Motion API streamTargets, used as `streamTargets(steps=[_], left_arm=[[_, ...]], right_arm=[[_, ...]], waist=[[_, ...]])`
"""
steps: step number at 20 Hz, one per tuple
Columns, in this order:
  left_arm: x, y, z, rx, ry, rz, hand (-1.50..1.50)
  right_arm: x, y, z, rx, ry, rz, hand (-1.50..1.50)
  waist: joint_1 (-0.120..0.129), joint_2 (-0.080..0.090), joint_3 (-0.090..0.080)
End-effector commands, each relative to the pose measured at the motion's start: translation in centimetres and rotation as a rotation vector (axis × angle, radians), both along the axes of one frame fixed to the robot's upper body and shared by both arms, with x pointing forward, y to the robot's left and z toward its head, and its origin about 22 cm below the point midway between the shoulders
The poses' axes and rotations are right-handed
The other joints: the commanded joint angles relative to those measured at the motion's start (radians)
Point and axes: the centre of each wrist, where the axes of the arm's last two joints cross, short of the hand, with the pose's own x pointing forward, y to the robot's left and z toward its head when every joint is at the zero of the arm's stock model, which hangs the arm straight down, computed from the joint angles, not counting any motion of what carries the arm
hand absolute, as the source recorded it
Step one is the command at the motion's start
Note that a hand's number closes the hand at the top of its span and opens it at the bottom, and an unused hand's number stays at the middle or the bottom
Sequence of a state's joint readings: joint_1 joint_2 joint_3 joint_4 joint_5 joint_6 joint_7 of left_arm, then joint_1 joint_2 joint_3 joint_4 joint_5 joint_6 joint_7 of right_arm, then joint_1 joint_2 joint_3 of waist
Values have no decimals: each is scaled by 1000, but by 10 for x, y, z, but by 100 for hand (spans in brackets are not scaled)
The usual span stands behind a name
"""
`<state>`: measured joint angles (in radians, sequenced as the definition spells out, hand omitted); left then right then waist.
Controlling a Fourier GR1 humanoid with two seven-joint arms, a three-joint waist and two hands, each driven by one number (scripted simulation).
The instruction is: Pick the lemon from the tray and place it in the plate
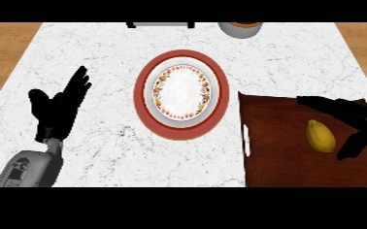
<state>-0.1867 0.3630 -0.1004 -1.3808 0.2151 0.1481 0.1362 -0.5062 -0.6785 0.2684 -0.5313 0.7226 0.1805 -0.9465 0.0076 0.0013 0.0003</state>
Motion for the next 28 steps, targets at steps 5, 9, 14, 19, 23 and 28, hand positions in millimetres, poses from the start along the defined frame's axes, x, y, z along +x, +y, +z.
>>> streamTargets(steps=[5,9,14,19,23,28], left_arm=[[-13,-7,-19,4,-11,6,0],[-7,5,-13,13,1,5,0],[0,-6,2,5,-9,-3,0],[-14,1,-13,4,14,-5,0],[-8,14,-5,4,9,20,0],[-4,2,-6,-6,17,-9,0]], right_arm=[[2,25,-17,-72,46,98,-150],[2,20,-13,-69,33,218,150],[7,45,-26,-16,41,195,150],[-2,41,-20,68,-51,139,150],[-4,98,-34,130,-175,456,150],[-12,252,-30,263,-229,1056,150]], waist=[[-4,-2,0],[-4,-1,0],[-3,-1,0],[-12,-5,-1],[-17,-10,-2],[17,-21,-3]])
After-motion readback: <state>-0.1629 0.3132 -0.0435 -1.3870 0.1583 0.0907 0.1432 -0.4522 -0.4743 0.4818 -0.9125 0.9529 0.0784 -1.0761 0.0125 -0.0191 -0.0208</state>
